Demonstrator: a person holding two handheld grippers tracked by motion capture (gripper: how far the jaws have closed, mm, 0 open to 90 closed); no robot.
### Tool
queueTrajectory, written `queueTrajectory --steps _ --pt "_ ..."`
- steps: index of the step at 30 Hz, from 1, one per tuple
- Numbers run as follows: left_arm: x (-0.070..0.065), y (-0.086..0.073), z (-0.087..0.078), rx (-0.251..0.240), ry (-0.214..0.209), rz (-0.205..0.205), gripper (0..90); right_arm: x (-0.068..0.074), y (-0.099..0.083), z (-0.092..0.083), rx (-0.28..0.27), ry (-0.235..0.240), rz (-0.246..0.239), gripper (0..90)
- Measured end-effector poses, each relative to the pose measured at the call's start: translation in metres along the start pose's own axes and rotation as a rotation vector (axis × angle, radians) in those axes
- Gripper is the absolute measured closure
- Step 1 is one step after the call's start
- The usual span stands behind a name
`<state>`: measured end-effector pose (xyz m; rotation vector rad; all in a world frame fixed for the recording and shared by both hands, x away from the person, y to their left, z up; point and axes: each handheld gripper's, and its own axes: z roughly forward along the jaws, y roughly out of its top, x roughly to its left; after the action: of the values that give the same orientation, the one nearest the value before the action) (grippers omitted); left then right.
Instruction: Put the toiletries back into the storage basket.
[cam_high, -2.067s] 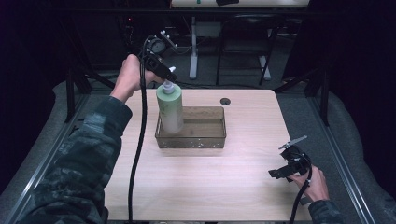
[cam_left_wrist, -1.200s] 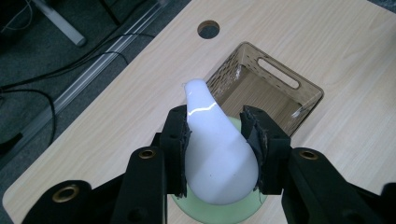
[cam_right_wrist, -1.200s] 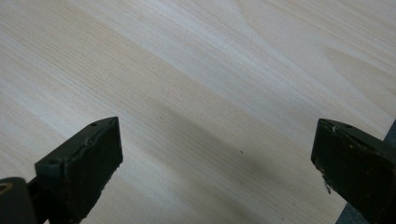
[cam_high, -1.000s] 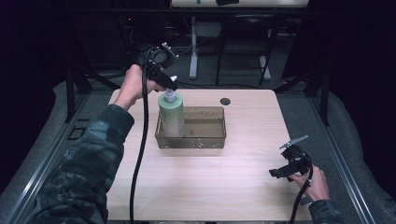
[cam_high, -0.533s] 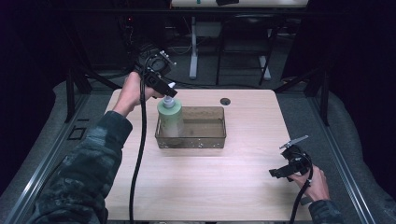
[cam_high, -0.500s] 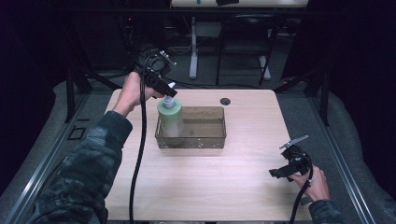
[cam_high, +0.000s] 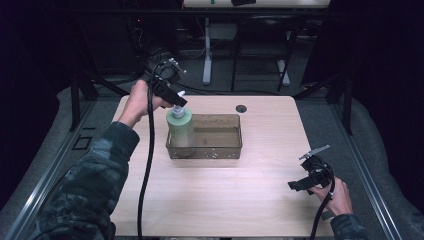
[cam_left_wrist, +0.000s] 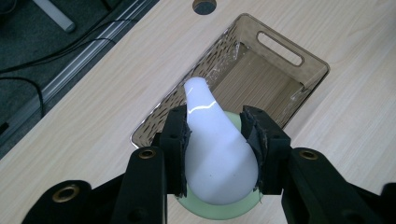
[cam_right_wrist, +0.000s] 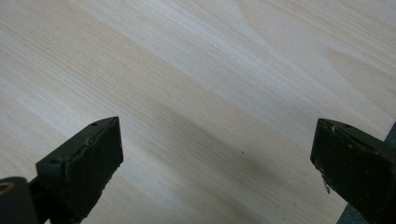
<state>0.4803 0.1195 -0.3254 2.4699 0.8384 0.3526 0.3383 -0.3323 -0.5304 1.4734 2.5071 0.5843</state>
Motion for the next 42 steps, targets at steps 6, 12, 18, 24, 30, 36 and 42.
queueTrajectory --steps 6,12,18,24,30,36,42 --pt "0.002 -0.003 0.005 0.022 0.007 -0.002 62.5 0.0 0.0 0.0 -0.001 0.001 0.002 2.1" --pt "0.004 -0.004 0.005 0.039 0.017 0.008 62.5 0.0 0.0 0.001 0.0 0.001 0.001 2.1" --pt "0.007 -0.006 0.004 0.037 0.012 -0.004 62.5 0.0 0.0 0.0 -0.004 0.0 -0.002 2.2" --pt "0.011 -0.011 0.004 0.007 -0.003 -0.035 62.5 -0.001 0.0 0.0 -0.009 -0.004 -0.009 2.1" --pt "0.01 -0.012 0.005 0.002 -0.002 -0.045 61.8 -0.001 0.0 -0.001 -0.011 -0.006 -0.004 2.1" --pt "0.012 -0.014 0.003 -0.012 -0.005 -0.073 37.0 -0.001 0.0 -0.001 -0.011 -0.006 -0.006 2.0" --pt "0.012 -0.019 -0.005 -0.044 -0.004 -0.093 16.6 -0.001 0.0 -0.001 -0.01 -0.005 -0.007 2.0"
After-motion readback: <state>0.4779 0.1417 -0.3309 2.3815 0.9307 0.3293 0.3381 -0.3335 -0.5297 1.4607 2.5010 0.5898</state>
